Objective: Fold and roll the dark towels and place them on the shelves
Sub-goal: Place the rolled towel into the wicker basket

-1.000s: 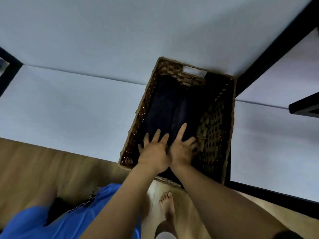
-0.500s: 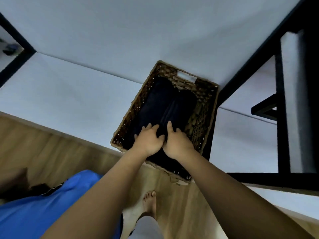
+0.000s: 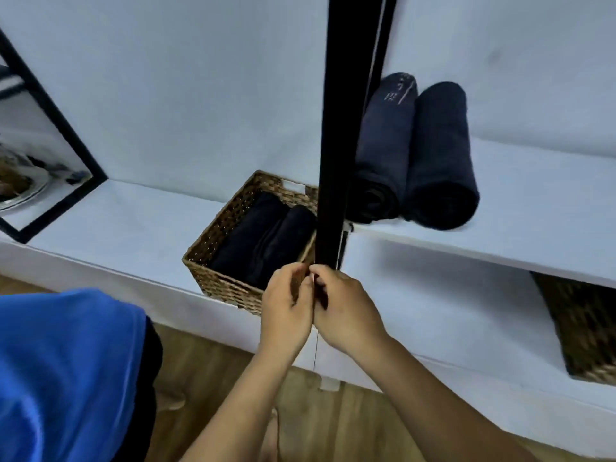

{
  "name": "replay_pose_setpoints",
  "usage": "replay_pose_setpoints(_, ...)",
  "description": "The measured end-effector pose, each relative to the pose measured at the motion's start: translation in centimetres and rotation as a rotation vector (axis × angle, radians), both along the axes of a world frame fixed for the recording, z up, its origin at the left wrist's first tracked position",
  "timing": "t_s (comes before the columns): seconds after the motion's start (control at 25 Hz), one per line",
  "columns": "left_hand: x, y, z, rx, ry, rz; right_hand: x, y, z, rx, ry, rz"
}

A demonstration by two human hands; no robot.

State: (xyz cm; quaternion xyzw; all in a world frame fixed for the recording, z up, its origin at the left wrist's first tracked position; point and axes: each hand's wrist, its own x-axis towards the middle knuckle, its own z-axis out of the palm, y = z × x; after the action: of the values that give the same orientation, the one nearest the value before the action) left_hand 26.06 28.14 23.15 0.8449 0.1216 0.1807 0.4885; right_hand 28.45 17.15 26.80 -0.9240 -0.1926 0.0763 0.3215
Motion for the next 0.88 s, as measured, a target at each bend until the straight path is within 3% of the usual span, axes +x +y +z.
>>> replay_pose_setpoints(0.08,-1.2,-3.9,1.8,-0.016,-0.049,-0.073,-0.5,-5.0,3.9,0.13,-0.018,-0.157)
replay_pose_setpoints(0.2,-1.8,-7.7,5.0,-0.03,-0.065,-0.161,3.5,-10.7,9.7,0.498,-0.086,-0.53)
replay_pose_setpoints(0.28,-1.8,-9.3,7.1,-0.048,-0.072,-0.209,8.1,-13.0,12.5,0.552,-0.104,-0.706)
replay_pose_setpoints(0.44,-0.6,-10.6,9.7,-0.035,-0.084,-0.253,13.5,-12.8,12.2,0.577,0.307,-0.69)
replay_pose_setpoints(0.64,0.5,-11.1,11.0,-0.116,-0.025,-0.258,12.2,-13.2,11.3,0.585,0.298,-0.638)
replay_pose_setpoints(0.88,2.1,-13.4,13.5,-0.252,0.116,-0.325,1.2,-17.2,10.1,0.628,0.282,-0.554)
